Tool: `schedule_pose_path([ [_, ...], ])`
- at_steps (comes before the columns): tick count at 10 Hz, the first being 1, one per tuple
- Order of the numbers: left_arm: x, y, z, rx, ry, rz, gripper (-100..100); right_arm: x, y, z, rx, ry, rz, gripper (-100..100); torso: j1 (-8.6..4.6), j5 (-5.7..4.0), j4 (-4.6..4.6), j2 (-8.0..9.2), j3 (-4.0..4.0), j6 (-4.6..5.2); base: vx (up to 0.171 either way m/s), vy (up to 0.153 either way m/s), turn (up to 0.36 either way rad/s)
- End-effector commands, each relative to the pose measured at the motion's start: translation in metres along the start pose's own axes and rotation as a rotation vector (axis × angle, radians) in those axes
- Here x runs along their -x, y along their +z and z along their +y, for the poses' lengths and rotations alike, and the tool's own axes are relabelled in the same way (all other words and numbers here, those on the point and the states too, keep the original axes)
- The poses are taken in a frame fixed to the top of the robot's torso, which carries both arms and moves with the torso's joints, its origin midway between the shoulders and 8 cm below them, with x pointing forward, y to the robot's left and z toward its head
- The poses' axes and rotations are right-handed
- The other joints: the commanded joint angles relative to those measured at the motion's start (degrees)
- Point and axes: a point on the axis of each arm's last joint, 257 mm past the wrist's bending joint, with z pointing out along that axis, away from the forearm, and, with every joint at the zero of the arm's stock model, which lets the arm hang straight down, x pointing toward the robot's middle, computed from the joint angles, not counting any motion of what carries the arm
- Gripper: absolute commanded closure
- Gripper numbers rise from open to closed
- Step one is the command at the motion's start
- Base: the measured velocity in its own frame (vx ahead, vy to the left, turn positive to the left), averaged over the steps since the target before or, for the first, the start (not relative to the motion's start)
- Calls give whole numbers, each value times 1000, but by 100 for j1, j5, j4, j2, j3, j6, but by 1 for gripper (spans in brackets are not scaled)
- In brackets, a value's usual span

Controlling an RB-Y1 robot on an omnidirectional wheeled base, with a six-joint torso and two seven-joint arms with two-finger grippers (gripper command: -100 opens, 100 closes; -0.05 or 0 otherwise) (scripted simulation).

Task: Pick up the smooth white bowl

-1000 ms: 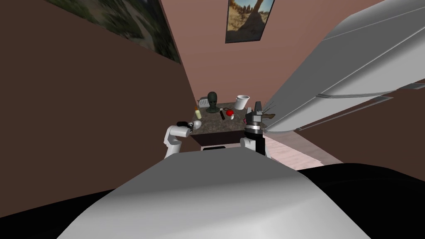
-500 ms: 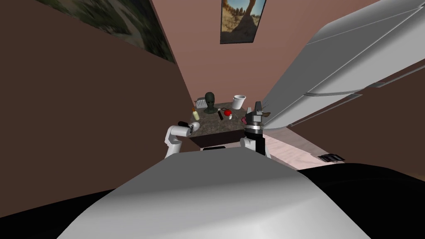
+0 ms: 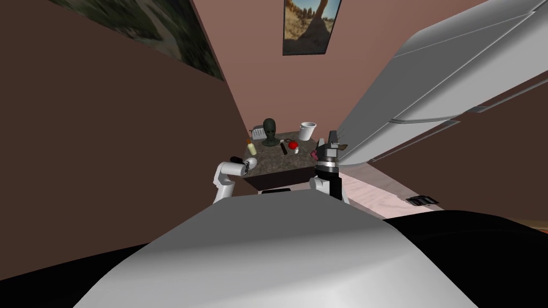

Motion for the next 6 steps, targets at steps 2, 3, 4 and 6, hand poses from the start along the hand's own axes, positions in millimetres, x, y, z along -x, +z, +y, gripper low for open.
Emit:
schedule_pose_path([
  [2,7,12,-3,0,-6,-3,-100,0,0,0,0,0,0,0,-1,0,0,2,1,0,-22,-10,-33],
  [3,8,15,-3,0,-8,-4,-100,0,0,0,0,0,0,0,-1,0,1,3,2,-1,-15,-9,-21],
  [4,10,19,-4,0,-9,-5,-100,0,0,0,0,0,0,0,0,0,0,2,1,-1,-11,-9,-16],
  [6,11,19,-4,1,-10,-5,-100,0,0,0,0,0,0,0,0,0,0,-1,0,0,-5,-4,-10],
])
